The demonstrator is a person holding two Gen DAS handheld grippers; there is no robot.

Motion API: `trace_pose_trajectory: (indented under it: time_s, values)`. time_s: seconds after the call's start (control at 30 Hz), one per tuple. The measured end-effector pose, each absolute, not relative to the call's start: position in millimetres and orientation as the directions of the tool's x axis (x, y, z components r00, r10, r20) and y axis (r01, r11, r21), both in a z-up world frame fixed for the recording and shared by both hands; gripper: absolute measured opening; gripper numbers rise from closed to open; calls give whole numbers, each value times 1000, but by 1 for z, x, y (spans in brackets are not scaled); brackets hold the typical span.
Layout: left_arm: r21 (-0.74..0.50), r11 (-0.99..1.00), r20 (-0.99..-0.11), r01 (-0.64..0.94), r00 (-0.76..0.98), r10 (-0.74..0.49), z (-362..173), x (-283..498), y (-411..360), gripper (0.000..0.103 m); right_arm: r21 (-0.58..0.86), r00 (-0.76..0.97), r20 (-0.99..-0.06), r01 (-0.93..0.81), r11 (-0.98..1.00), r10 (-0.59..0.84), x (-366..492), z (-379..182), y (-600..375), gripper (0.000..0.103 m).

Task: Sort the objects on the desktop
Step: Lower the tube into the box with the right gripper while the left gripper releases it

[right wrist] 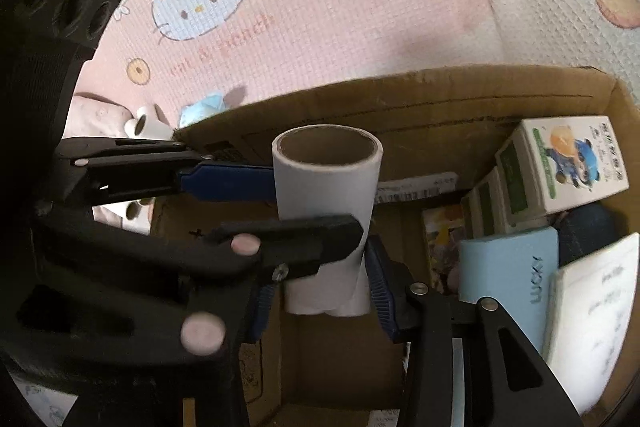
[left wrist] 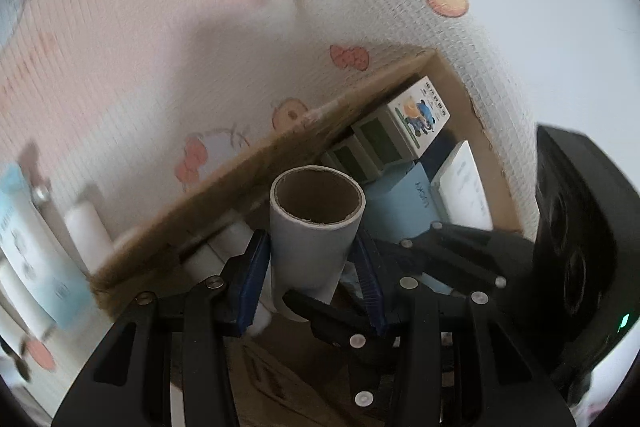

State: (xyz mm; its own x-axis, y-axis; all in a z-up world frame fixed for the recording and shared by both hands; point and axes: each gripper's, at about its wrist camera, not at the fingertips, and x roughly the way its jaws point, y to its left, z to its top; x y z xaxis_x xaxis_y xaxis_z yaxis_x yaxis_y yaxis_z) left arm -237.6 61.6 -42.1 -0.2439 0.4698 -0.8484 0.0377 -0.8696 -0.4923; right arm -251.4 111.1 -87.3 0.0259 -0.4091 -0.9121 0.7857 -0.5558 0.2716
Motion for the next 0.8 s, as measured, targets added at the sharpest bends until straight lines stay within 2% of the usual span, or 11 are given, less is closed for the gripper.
trace_pose_trajectory:
  time_s: [0.17,0.27,0.37,0.43,0.6,0.8]
  values:
    - [-458,-888,-865,42,-252,435,-46,-239,67,47,232,21,-939,775,-587,-343,-256,-101,118,39]
    - [-435,-898,-878,58,-246,410,-50,-241,66,40,256,48,-941,748,-612,-335,-260,-115,117,37]
    - [-436,-897,-880,73,-245,408,-52,-241,62,28,239,56,-954,734,-635,-295,-266,-126,112,35]
    - [-437,-896,-880,79,-243,408,-52,-241,58,17,199,44,-967,747,-634,-252,-266,-130,106,35]
    - [-446,-892,-875,74,-247,417,-50,-239,53,6,192,70,-974,759,-623,-214,-264,-137,94,33]
    - [-419,-908,-879,8,-254,404,-43,-224,58,7,158,58,-982,776,-610,-180,-261,-137,86,33]
